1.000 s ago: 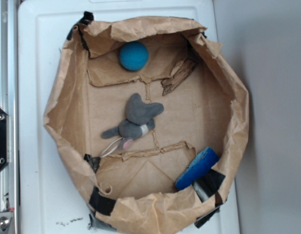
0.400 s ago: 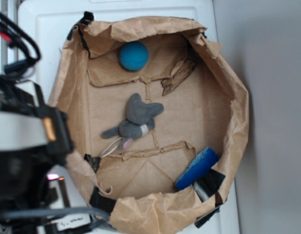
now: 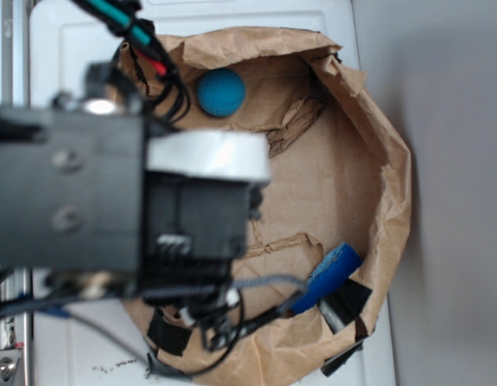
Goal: Grab the gray animal.
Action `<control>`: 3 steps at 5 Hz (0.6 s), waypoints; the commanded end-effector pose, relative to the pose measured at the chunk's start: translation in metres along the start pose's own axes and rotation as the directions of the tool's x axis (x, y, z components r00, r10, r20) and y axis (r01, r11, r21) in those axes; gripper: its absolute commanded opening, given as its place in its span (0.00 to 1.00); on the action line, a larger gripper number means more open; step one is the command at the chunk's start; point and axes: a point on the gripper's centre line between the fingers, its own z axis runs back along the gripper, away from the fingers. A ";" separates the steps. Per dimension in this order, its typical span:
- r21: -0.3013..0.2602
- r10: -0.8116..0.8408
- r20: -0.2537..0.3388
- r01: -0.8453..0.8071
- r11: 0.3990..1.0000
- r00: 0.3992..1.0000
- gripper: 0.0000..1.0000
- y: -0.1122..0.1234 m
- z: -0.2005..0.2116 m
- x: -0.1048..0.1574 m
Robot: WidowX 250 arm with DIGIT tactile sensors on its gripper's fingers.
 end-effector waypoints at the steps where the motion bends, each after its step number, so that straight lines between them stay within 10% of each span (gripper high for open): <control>1: -0.026 0.031 0.045 -0.029 0.999 0.999 1.00 0.004 0.012 0.010; 3: 0.022 0.087 0.093 -0.090 0.996 0.992 1.00 0.003 -0.028 0.028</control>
